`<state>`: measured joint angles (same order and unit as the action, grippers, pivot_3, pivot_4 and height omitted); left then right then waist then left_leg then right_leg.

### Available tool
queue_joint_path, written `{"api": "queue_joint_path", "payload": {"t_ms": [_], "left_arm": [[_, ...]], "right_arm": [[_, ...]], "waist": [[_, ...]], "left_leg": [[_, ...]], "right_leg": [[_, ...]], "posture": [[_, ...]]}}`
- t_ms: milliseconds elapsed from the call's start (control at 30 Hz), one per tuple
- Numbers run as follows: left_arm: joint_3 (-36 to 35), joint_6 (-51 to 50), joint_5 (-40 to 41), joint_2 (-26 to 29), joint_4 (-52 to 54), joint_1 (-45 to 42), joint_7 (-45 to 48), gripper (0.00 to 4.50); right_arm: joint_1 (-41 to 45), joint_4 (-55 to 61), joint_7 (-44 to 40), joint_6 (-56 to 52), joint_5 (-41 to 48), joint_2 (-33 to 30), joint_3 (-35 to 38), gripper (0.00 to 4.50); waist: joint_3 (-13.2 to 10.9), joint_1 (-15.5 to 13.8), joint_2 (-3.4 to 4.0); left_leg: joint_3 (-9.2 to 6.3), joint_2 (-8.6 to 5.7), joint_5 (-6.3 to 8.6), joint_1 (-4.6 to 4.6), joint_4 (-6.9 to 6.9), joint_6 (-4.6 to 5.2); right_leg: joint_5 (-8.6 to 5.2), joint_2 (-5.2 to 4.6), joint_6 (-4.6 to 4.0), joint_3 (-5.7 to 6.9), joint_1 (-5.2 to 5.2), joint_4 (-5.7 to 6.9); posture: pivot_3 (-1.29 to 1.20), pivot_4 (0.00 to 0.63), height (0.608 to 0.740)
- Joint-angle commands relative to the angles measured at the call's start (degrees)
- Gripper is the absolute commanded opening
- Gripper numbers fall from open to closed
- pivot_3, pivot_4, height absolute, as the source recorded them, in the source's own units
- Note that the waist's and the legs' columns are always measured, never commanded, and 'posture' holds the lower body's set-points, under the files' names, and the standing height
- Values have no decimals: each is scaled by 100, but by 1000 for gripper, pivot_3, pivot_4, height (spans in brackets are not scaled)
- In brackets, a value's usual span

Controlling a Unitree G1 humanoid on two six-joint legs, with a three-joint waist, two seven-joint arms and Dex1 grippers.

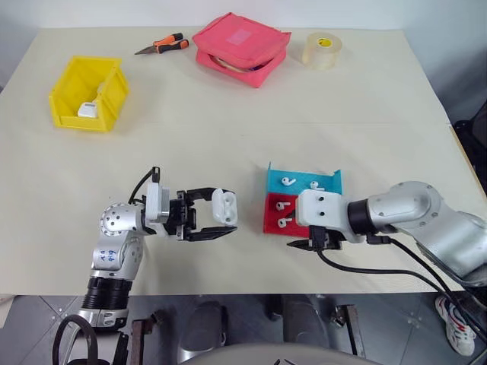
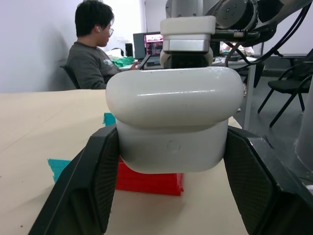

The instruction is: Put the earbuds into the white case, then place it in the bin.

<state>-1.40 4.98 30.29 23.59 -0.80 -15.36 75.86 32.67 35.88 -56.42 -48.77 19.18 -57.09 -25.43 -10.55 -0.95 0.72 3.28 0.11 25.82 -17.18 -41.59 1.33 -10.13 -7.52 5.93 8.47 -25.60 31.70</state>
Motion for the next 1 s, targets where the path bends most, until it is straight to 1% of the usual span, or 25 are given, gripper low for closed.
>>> {"api": "queue_joint_path", "payload": {"t_ms": [33, 300, 600, 1000], "left_arm": [[-141, 90, 93, 83, 98, -7, -52, 2795], [-225, 178, 68, 164, 73, 21, -153, 2795], [-223, 143, 124, 158, 293, 220, -216, 2795], [-263, 100, 160, 192, 483, 398, -318, 2795]], "right_arm": [[239, -65, -200, 165, -192, 101, -89, 1972], [507, -346, -452, 314, -576, 414, -383, 1972], [690, -738, -742, 430, -968, 623, -646, 1972], [716, -999, -942, 580, -1255, 819, -729, 1972]], "waist": [[0, 11, 0], [-1, 47, 1], [-2, 118, 3], [-3, 114, 6]], "left_leg": [[0, 0, 0, 0, 0, 0], [-4, 3, 0, -1, 0, -2], [-11, 5, -1, -5, 0, -4], [-17, 6, 0, -8, 0, -6]], "right_leg": [[0, 0, 0, 0, 0, 0], [0, 0, 0, 7, 0, 0], [-1, -1, -1, 17, 0, -3], [-1, -3, -2, 22, 0, -4]], "posture": [[0, 150, 740], [0, 150, 740], [0, 150, 740], [0, 150, 740]]}}
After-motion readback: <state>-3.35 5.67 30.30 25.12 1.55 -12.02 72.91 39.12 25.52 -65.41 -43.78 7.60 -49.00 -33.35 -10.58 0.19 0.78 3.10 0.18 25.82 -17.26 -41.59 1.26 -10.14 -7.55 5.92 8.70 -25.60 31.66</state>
